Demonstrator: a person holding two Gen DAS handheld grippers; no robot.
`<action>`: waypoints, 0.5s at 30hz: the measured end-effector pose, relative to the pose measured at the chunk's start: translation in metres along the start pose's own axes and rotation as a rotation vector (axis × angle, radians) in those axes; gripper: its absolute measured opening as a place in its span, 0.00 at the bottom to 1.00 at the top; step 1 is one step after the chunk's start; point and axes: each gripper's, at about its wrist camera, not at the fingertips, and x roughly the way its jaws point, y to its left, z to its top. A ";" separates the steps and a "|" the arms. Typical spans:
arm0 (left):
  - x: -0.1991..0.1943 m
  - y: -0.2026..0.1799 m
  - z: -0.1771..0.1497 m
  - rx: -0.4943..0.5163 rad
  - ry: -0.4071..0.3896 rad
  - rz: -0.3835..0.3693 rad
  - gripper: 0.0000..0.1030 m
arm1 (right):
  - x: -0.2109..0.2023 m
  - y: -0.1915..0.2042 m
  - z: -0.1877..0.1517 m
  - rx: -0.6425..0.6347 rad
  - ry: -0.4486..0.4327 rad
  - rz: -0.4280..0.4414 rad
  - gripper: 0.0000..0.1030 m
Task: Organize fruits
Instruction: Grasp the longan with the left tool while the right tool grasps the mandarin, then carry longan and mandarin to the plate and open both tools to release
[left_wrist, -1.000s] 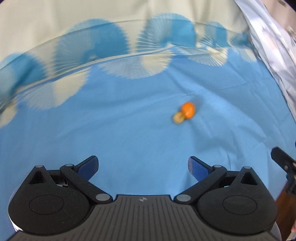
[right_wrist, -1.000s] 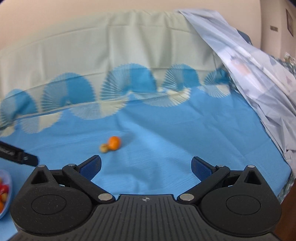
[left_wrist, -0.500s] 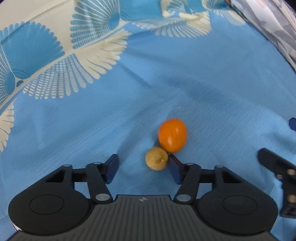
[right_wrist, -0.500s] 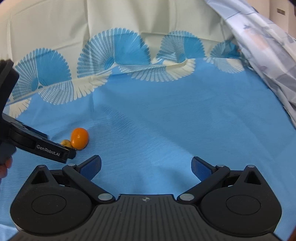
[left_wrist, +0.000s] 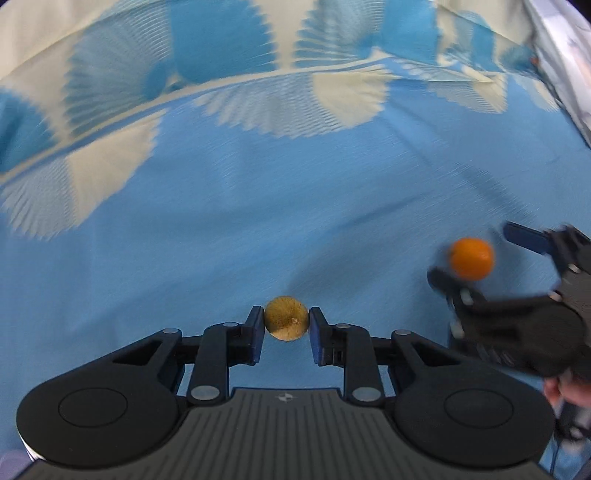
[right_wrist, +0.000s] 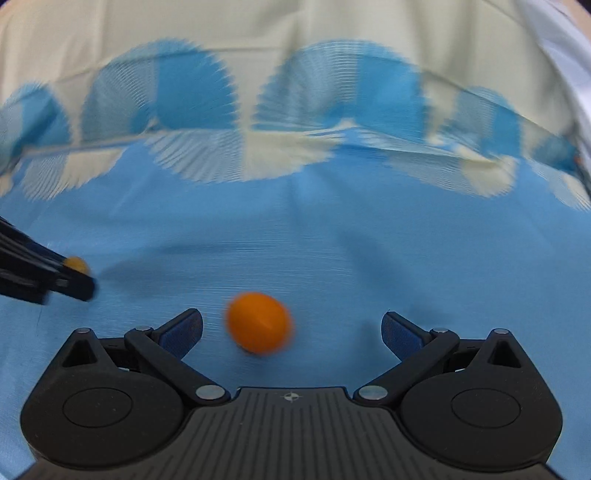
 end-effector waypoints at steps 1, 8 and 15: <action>-0.006 0.006 -0.007 -0.011 0.002 0.008 0.27 | 0.006 0.008 0.000 -0.041 0.004 -0.002 0.76; -0.059 0.032 -0.047 -0.104 -0.003 0.011 0.27 | -0.024 0.030 -0.009 -0.077 0.008 -0.058 0.39; -0.138 0.035 -0.093 -0.132 -0.038 0.028 0.27 | -0.100 0.037 -0.014 -0.016 -0.008 -0.042 0.39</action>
